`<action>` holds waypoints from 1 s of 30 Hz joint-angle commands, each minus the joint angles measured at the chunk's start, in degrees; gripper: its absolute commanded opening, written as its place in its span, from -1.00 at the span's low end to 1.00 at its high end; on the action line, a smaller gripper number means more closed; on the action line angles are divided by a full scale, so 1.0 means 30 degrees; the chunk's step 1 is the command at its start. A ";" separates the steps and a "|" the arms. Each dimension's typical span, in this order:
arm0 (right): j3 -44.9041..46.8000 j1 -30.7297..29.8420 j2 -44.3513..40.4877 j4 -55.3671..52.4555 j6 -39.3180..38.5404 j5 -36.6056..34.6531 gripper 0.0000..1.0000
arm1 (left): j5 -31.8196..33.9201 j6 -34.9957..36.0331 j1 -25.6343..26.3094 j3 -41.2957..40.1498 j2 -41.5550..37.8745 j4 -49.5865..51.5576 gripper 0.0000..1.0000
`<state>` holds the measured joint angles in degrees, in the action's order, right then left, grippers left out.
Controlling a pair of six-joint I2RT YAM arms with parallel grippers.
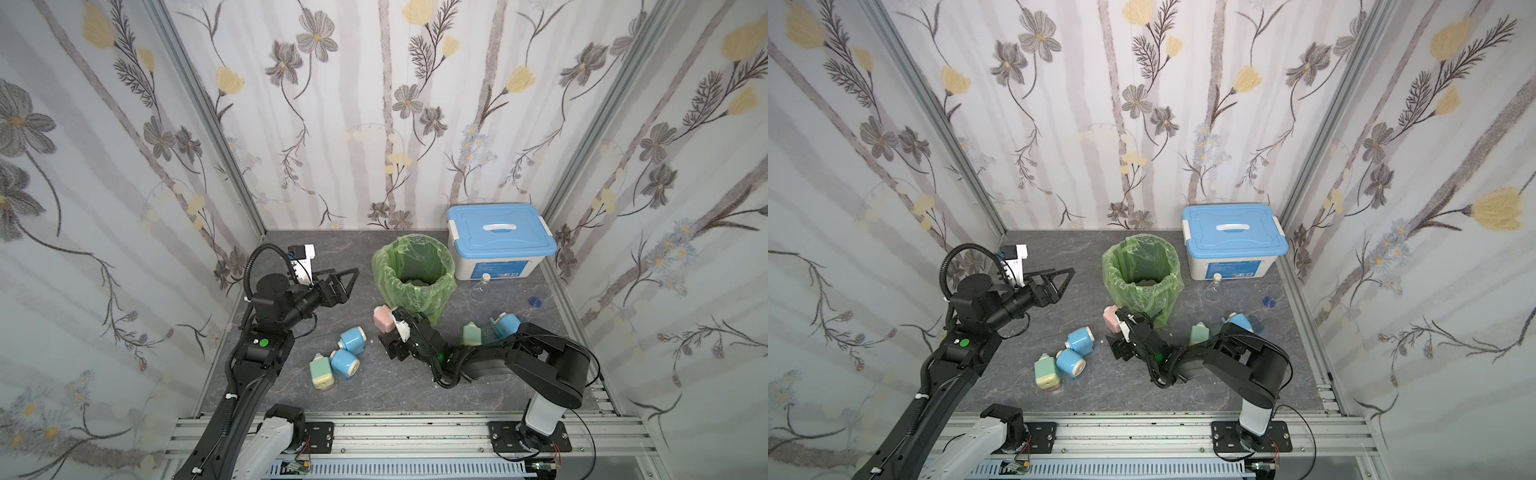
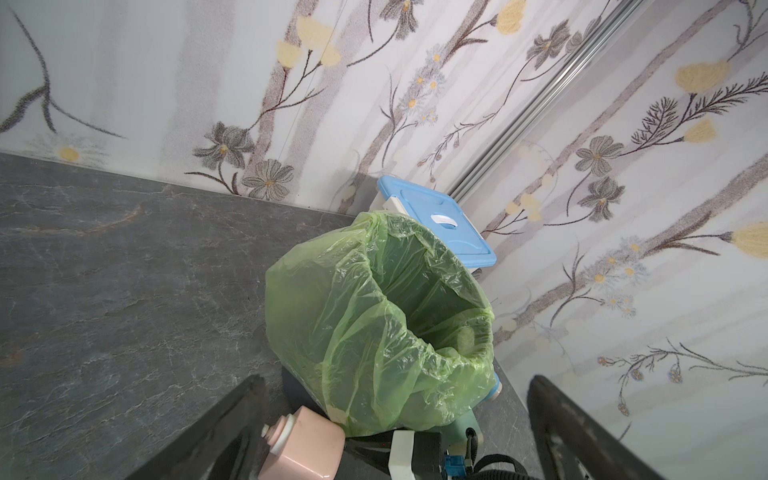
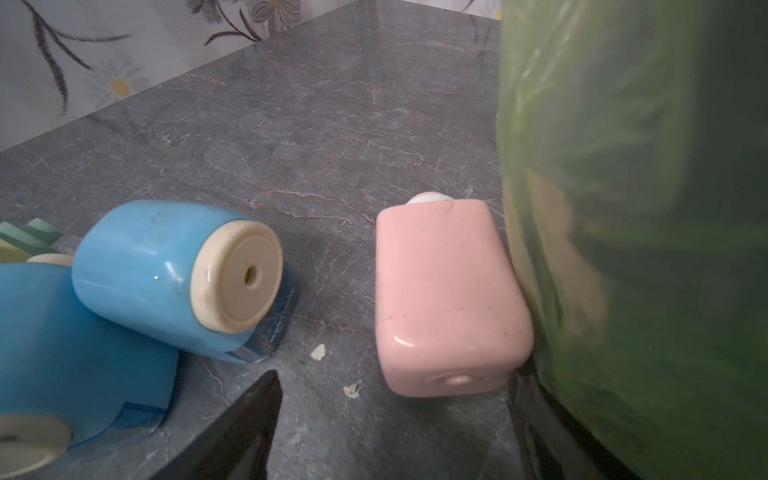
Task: Take out the pencil sharpener tray and clean the shavings
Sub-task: Pick up the pencil sharpener from the center of the board.
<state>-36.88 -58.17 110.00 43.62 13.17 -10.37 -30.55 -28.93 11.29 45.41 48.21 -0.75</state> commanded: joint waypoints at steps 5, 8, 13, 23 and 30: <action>-0.0573 0.0003 0.0411 -0.0531 0.0338 -0.0963 0.71 | -0.0393 -0.0538 -0.0073 -0.0283 0.0188 -0.1182 1.00; -0.0714 0.0221 0.0568 -0.0755 0.0577 -0.1273 0.72 | -0.0424 -0.0433 -0.0072 -0.0274 0.0106 -0.1014 1.00; -0.0852 0.0526 0.0633 -0.1028 0.0672 -0.1292 0.73 | -0.0468 -0.0377 -0.0079 -0.0224 0.0140 -0.1005 1.00; -0.1218 0.0638 0.1338 0.0450 -0.0605 0.0441 0.75 | -0.0541 -0.0421 -0.0099 -0.0209 0.0283 -0.1115 1.00; -0.1651 0.0904 0.1626 0.0527 -0.0742 0.0849 0.72 | -0.0621 -0.0290 -0.0106 -0.0194 0.0288 -0.0920 1.00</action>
<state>-41.39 -55.37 114.85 41.82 12.05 -9.17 -31.70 -30.20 11.03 44.62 49.10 -1.54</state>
